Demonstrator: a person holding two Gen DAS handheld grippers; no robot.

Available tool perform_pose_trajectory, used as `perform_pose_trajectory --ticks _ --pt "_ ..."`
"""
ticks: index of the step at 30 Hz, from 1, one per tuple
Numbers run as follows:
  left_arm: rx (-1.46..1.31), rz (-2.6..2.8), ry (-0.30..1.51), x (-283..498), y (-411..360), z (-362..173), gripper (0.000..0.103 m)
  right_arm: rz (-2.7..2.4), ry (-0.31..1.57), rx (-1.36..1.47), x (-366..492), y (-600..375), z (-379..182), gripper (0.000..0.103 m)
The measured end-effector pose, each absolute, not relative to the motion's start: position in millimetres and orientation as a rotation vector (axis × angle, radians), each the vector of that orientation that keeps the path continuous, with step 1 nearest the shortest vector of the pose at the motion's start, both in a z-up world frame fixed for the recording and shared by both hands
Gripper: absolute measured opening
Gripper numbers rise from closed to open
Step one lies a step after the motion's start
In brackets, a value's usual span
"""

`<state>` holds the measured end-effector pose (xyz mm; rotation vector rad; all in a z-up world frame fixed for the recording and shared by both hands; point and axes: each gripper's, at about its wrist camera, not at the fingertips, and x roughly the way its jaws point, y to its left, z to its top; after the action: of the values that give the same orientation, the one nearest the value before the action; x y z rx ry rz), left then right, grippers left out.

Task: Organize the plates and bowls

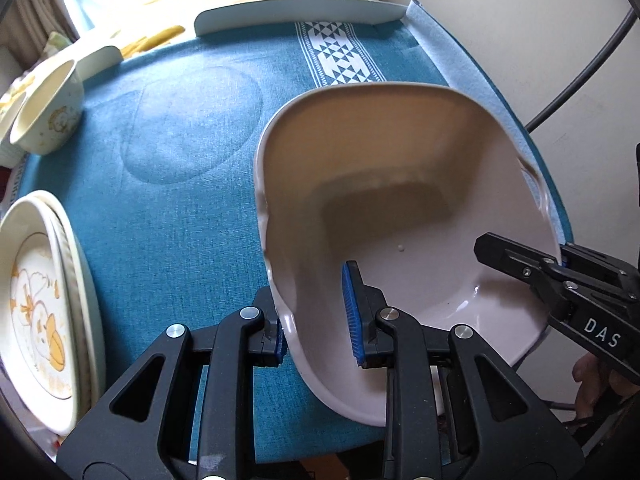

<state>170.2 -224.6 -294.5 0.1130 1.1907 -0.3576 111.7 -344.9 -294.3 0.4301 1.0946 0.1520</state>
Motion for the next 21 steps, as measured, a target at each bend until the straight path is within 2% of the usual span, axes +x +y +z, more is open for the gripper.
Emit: perform_pose_trajectory --ticks 2,4,9,10,12,13,14,21 --pt "0.116 -0.358 1.200 172.4 -225.0 -296.3 0.021 0.143 1.084 0.446 111.6 -345.9 -295.0 0.026" --pt "0.112 -0.362 1.203 174.1 -224.8 -298.0 0.021 0.133 1.065 0.471 110.6 -348.7 -296.3 0.057" --pt "0.106 -0.387 1.207 175.6 -226.4 -302.1 0.022 0.127 1.061 0.526 111.1 -353.2 -298.0 0.058" --pt "0.099 -0.393 1.210 175.7 -226.2 -302.4 0.028 0.124 1.062 0.526 111.3 -352.3 -297.8 0.058" --pt "0.086 -0.398 1.204 175.0 -225.7 -301.8 0.061 0.121 1.062 0.538 111.2 -352.4 -298.3 0.058" --pt "0.087 -0.387 1.189 173.8 -225.1 -300.1 0.085 0.119 1.060 0.544 110.7 -352.5 -298.3 0.058" --pt "0.090 -0.379 1.165 171.7 -224.2 -297.3 0.088 0.117 1.058 0.548 110.3 -352.5 -298.4 0.058" --pt "0.096 -0.371 1.160 167.6 -219.5 -286.8 0.088 0.109 1.031 0.535 104.1 -352.7 -285.4 0.059"
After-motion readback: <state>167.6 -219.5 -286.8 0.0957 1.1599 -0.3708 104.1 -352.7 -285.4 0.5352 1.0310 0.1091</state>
